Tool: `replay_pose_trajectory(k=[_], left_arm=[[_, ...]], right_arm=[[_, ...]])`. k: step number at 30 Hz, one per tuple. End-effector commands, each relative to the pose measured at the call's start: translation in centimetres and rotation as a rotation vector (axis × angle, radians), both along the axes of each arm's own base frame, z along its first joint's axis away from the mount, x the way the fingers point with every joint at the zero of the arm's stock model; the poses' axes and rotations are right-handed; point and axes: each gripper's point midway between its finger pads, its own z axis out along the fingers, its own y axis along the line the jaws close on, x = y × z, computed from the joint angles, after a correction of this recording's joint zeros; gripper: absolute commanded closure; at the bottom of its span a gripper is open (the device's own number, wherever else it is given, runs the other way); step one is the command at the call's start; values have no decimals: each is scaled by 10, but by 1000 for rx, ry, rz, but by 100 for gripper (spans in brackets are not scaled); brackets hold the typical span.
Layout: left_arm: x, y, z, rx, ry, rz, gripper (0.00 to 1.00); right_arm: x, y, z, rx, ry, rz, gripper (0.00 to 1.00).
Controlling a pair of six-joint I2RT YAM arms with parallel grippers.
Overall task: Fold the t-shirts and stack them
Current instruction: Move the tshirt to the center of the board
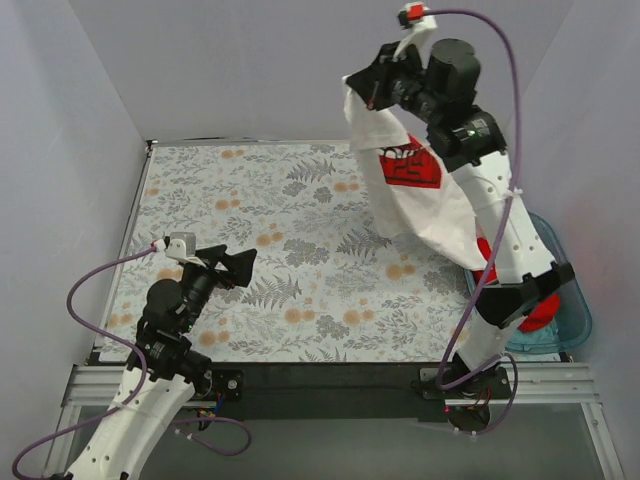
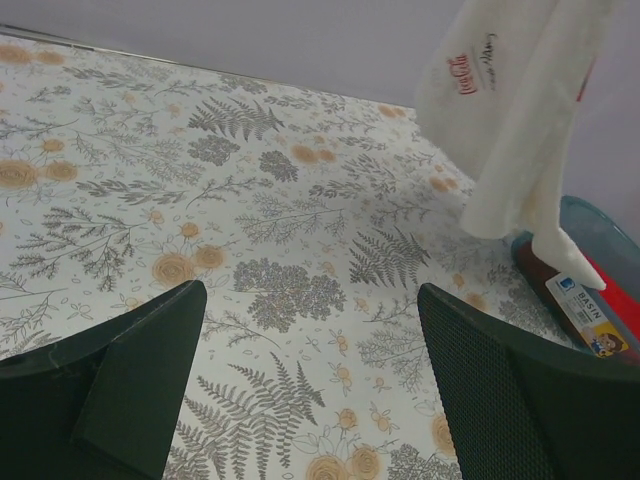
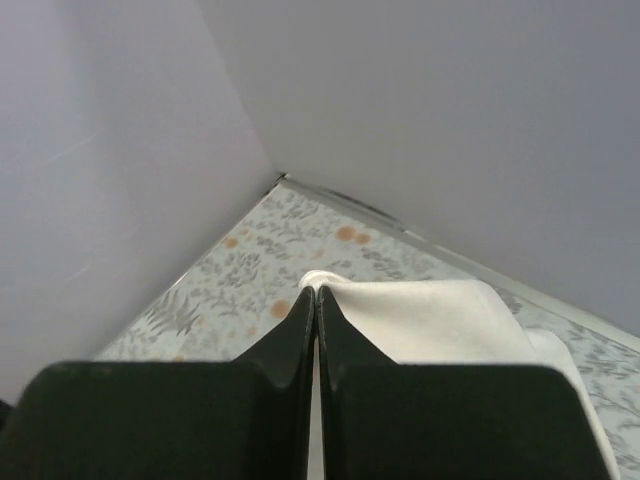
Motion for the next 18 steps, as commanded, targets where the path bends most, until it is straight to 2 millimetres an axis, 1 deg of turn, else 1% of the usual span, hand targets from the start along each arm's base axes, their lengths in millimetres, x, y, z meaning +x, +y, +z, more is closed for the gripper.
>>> replay_pose_trajectory(k=[1,2,3,4,5,6,7,8,9,10,11,12,13,14,15,16,17,18], left_arm=[[1,-3,0,13,-6,-12,14],[1,-3,0,15,-3,-12,14],[2,-3,0,16,-4,-12,14],[2,-3,-2,18,1,-12,14],[2,-3,-2,18,2,-12,14],[3,-3,-2,20,6,-12,15],[3,-3,-3,21,9,-12,14],[3,-4,-3,23,13,-14,14],[3,-3,-4,24,15,-12,14],[4,-4,-4,25,19,-12,14],[4,-4,-5,27,23,-12,14],[4,-4,-6,28,26,-12,15],[4,-4,-5,26,25,-12,15],[4,-4,-7,27,35,-11,15],[4,-3,-8,28,41,-8,15],[5,-2,-7,25,42,0,15],[6,-1,-10,24,51,12,15],[7,0,-10,18,57,20,15]], right_arm=[[-19,63,38,55,-151,120,99],[-33,88,39,65,-163,191,99],[-36,108,32,60,-175,251,99],[-41,120,28,54,-184,282,99],[-50,138,18,42,-179,320,99],[-52,146,8,28,-174,336,99],[-52,162,-24,0,-122,371,99],[-57,172,-43,-19,-85,419,94],[-57,179,-67,-37,-30,439,69],[-60,185,-90,-61,16,462,56],[-65,190,-135,-113,107,494,37],[-70,191,-153,-142,139,507,30],[-75,189,-168,-168,164,517,26],[-78,182,-209,-232,250,496,22],[-82,172,-211,-247,254,470,21],[-82,160,-226,-284,270,429,20],[-76,140,-260,-353,317,329,20],[-79,123,-260,-373,309,278,20]])
